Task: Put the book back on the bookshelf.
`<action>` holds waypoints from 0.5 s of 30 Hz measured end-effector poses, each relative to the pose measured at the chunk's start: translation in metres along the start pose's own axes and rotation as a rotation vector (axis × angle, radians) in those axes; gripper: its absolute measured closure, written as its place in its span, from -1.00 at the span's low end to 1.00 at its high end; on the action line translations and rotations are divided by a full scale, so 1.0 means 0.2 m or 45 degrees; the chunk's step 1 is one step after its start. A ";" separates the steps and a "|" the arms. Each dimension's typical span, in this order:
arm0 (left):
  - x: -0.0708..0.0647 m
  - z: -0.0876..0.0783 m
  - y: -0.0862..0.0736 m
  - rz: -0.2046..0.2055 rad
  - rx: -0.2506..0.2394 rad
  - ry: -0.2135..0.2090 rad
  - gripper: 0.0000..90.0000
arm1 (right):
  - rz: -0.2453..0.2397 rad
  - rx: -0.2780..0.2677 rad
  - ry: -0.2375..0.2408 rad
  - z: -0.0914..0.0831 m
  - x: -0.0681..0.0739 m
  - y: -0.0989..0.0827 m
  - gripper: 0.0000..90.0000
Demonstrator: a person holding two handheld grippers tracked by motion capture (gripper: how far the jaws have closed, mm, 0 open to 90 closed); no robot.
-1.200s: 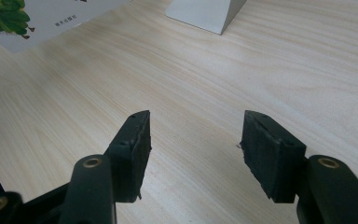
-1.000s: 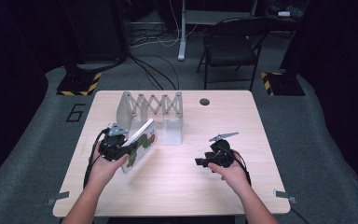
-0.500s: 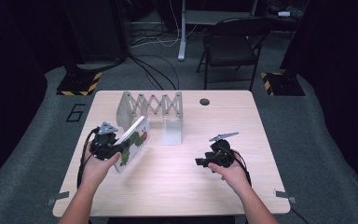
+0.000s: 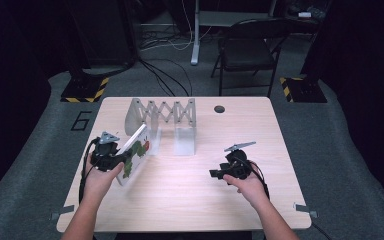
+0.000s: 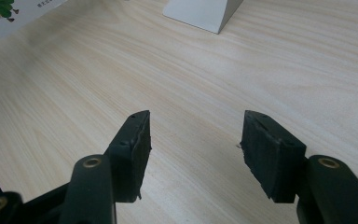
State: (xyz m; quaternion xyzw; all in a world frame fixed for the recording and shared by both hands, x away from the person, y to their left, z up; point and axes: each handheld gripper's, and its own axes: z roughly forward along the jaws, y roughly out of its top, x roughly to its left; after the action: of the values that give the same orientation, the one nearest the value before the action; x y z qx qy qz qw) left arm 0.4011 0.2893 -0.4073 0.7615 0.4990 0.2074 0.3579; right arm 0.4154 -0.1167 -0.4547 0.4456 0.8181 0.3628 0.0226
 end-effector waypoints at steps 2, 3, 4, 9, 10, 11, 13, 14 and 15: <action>0.00 0.01 0.00 0.000 0.002 0.012 0.68 | 0.001 0.000 0.000 0.00 0.00 0.00 -0.06; 0.00 0.01 0.00 0.000 0.002 0.012 0.68 | 0.001 0.000 0.000 0.00 0.00 0.00 -0.06; 0.00 0.02 0.00 -0.003 0.002 0.008 0.68 | 0.002 0.001 0.004 0.00 0.00 0.00 -0.06; 0.00 0.04 0.00 -0.004 0.016 0.024 0.68 | 0.011 0.013 0.007 0.01 0.00 0.00 -0.06; 0.01 0.04 0.01 -0.018 0.001 0.032 0.68 | 0.002 0.013 0.009 0.01 0.00 0.00 -0.06; 0.01 0.04 0.01 -0.020 -0.001 0.038 0.68 | 0.008 0.008 0.009 0.01 0.00 0.00 -0.06; 0.01 0.05 0.02 -0.029 -0.012 0.047 0.68 | 0.015 0.010 0.008 0.01 0.00 0.00 -0.06; 0.02 0.06 0.02 -0.038 -0.017 0.051 0.68 | 0.013 0.009 0.008 0.01 0.00 0.00 -0.06; 0.02 0.06 0.03 -0.036 -0.012 0.051 0.68 | 0.017 0.011 0.008 0.01 0.00 0.00 -0.06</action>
State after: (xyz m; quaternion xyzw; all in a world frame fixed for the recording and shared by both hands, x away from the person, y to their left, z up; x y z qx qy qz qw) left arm 0.4139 0.2873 -0.4107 0.7484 0.5158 0.2198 0.3543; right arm 0.4153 -0.1157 -0.4559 0.4498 0.8167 0.3610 0.0157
